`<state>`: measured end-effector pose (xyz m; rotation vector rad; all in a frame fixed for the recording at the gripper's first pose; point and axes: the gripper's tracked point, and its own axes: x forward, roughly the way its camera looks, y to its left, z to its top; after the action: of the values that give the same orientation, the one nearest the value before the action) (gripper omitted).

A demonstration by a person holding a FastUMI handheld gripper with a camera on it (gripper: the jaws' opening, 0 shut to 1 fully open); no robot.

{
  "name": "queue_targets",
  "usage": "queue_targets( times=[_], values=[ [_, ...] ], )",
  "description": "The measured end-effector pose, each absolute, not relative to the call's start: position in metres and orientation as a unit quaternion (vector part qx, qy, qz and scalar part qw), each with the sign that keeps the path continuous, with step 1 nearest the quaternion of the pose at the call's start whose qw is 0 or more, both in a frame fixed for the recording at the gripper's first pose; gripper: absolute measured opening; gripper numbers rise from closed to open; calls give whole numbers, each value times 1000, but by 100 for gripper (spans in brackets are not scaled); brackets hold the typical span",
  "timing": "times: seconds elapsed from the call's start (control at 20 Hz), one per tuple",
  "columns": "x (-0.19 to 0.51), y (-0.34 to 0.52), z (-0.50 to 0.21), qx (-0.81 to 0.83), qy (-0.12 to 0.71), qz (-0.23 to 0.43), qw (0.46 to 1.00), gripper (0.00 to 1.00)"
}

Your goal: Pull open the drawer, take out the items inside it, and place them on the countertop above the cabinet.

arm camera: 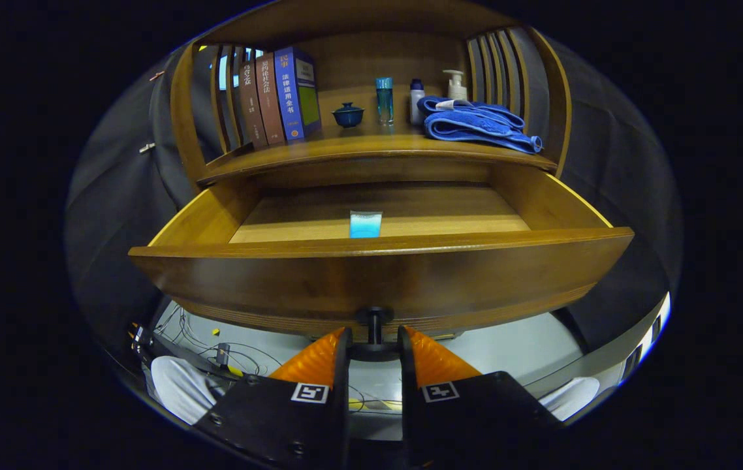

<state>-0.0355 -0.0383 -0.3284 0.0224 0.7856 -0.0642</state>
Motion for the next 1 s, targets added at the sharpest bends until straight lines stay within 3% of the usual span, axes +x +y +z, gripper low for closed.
queue_targets(
  times=[0.65,0.9,1.0],
  values=[
    [-67,-40,-336,25,401,-41,915,39],
    [-85,-39,-323,23,402,-64,913,53],
    [-92,-43,-306,26,393,-76,916,75]
  ],
)
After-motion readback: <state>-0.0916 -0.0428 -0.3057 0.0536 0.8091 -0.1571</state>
